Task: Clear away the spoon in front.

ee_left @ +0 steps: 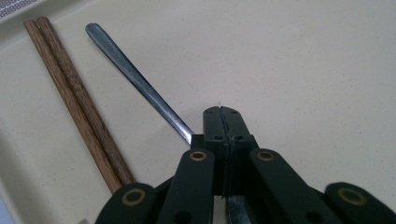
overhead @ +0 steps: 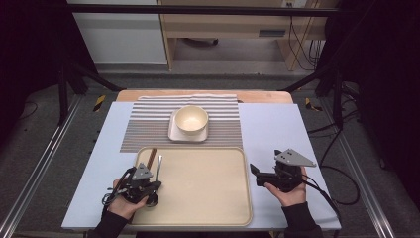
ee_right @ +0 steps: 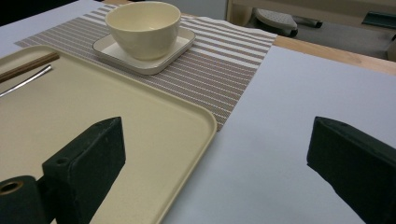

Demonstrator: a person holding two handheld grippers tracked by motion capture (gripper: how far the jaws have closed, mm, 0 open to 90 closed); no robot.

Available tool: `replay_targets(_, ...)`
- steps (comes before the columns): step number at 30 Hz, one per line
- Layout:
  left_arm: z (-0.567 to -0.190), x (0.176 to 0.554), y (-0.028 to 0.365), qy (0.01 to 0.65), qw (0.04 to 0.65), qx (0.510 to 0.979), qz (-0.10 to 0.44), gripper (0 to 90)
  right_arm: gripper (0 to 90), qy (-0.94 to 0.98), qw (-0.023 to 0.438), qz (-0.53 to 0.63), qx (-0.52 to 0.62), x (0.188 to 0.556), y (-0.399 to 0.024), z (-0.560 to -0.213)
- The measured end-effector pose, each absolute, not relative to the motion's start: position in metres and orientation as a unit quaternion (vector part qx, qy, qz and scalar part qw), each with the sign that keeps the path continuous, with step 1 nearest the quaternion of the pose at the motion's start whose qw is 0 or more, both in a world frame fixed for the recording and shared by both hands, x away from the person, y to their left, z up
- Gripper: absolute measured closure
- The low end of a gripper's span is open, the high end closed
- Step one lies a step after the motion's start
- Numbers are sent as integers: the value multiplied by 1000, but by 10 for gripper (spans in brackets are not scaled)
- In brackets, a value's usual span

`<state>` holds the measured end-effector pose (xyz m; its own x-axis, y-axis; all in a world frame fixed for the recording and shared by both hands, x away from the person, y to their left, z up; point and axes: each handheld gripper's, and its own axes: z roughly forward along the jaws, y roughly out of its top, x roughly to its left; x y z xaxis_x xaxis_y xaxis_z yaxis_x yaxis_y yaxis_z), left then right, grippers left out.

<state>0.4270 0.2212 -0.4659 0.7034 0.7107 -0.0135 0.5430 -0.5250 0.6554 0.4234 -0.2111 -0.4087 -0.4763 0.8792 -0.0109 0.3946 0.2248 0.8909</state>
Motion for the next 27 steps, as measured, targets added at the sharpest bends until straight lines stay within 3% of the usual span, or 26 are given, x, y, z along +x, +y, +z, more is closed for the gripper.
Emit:
replay_targets(6,-461,429,219,354,343,858,143,870,48,734,272,446,433,424,-211,-409)
replay_targets(21,-438,439,222,383,406,812,172,468,47,732,272,448,435,424,-212,-408)
replay_targets(27,-421,447,220,381,429,797,190,348,47,731,271,449,437,425,-212,-408)
